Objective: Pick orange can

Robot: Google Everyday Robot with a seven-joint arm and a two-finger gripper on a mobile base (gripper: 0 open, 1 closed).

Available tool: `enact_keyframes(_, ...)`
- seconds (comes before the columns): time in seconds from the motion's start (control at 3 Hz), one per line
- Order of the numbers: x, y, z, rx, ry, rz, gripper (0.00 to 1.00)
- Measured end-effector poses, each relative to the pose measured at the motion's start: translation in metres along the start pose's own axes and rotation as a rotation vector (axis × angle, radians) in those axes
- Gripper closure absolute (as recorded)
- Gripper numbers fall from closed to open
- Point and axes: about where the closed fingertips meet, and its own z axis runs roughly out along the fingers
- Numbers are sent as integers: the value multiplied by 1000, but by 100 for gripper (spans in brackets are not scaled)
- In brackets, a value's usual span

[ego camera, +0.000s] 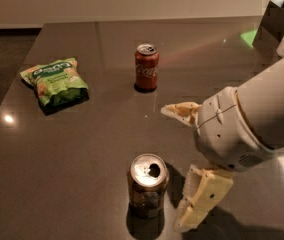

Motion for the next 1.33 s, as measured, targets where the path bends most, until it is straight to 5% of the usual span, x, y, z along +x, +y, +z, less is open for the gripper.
enact_keyframes(0.33,-19,10,16,-5,-36,-25,0)
enact_keyframes(0.67,-29,14,30,-20,-53,-42,12)
enact_keyframes(1.33,-37,15,34,-48,-73,-52,66)
